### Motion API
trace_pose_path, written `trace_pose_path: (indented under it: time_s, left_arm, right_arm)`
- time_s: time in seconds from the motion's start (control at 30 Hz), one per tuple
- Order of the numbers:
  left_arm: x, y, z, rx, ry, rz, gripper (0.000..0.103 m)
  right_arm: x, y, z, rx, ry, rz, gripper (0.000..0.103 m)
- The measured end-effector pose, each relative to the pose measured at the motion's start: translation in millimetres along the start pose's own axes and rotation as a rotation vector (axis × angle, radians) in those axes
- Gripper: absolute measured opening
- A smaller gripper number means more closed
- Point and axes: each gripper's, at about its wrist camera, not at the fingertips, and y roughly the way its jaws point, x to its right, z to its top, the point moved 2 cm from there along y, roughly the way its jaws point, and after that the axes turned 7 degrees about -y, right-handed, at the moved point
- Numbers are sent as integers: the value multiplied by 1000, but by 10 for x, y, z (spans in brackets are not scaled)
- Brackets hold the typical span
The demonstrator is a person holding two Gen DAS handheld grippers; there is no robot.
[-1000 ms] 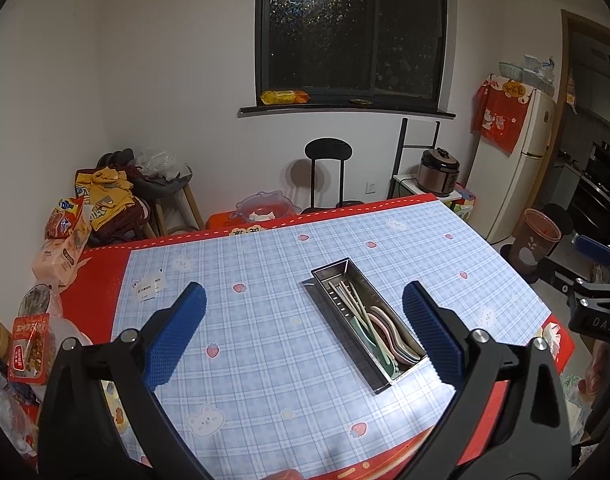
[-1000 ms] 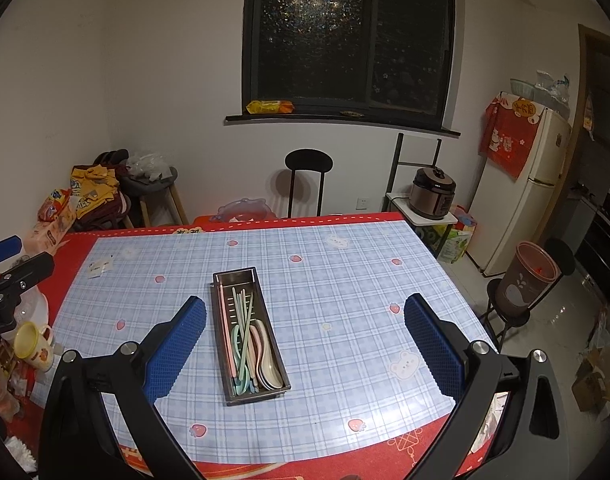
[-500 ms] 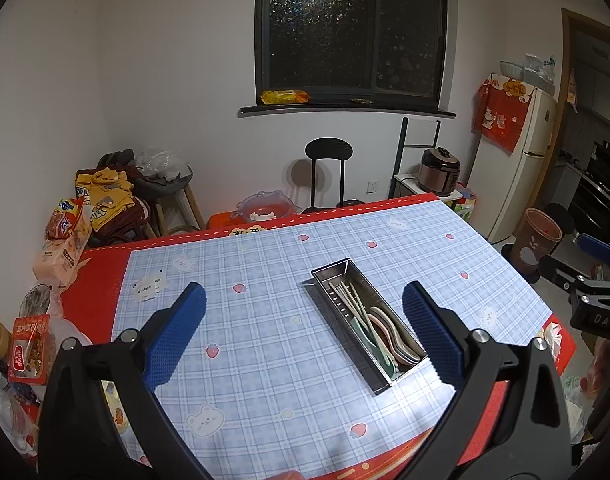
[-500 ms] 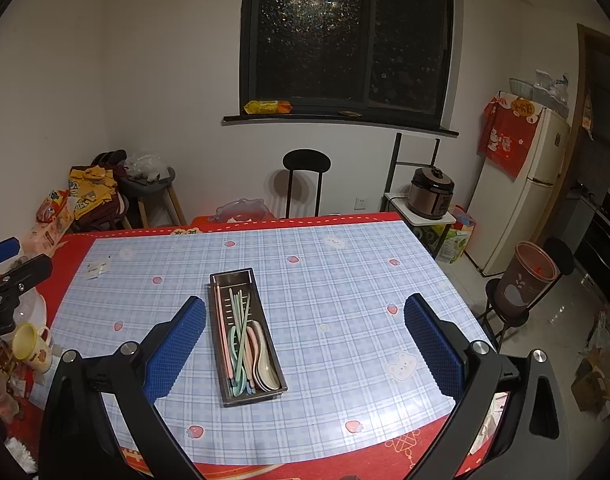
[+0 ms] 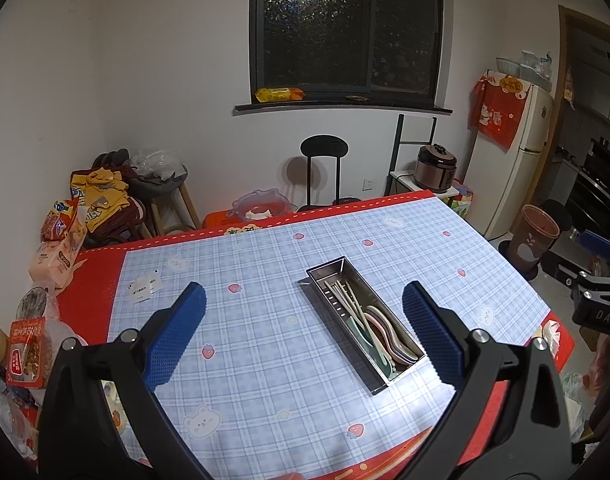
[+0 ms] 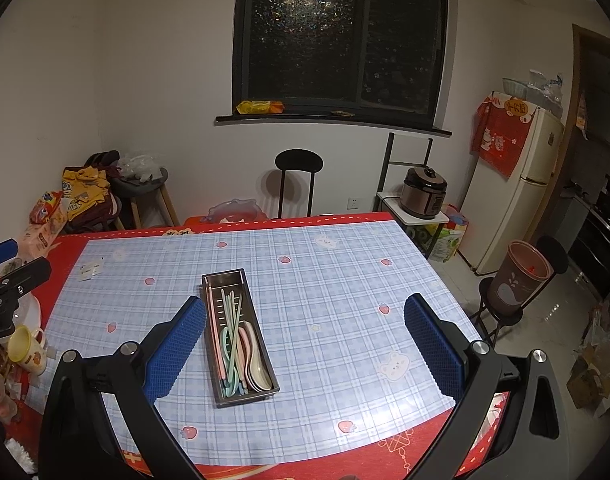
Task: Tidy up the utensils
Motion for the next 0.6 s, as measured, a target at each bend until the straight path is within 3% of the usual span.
trace_pose_path:
  time_s: [0.6]
  left_arm:
    - [11,74,-6,-12,1,-12,97]
  right_arm:
    - [54,44,6,-12,6,-11,97]
